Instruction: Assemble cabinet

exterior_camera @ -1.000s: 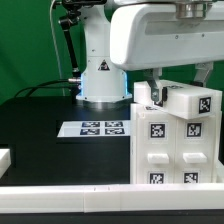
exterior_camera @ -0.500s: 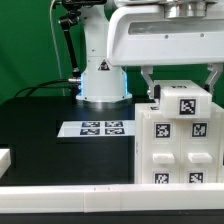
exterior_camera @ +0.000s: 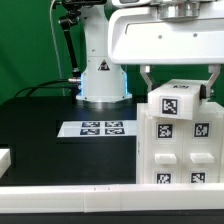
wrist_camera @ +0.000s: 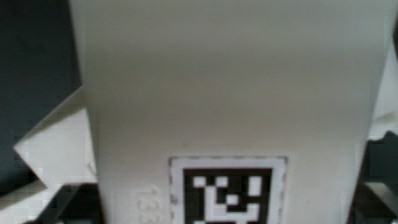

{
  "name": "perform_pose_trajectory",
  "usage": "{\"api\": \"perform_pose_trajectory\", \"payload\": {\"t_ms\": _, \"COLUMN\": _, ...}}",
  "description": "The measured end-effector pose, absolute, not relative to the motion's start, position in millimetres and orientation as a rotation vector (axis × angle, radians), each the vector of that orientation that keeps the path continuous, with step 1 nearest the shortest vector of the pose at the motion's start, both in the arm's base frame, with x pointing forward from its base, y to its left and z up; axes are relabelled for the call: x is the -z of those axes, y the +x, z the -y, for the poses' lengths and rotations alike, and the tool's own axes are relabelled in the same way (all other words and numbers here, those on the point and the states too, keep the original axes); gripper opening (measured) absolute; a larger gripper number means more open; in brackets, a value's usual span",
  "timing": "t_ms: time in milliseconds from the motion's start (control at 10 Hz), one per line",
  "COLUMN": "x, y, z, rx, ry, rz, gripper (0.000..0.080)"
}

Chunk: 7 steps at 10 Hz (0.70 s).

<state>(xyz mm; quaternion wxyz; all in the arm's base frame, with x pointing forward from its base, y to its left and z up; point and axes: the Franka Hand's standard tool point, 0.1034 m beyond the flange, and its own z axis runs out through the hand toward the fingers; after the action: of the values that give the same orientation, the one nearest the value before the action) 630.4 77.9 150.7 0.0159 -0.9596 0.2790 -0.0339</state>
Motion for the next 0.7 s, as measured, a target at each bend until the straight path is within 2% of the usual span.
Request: {"api": "perform_pose_trajectory", "payload": {"t_ms": 700, "x": -150.9, "y": 629.1, "z": -75.2, "rx": 0.078, "ry": -2.657, "rz": -1.593, "gripper": 0.0563}}
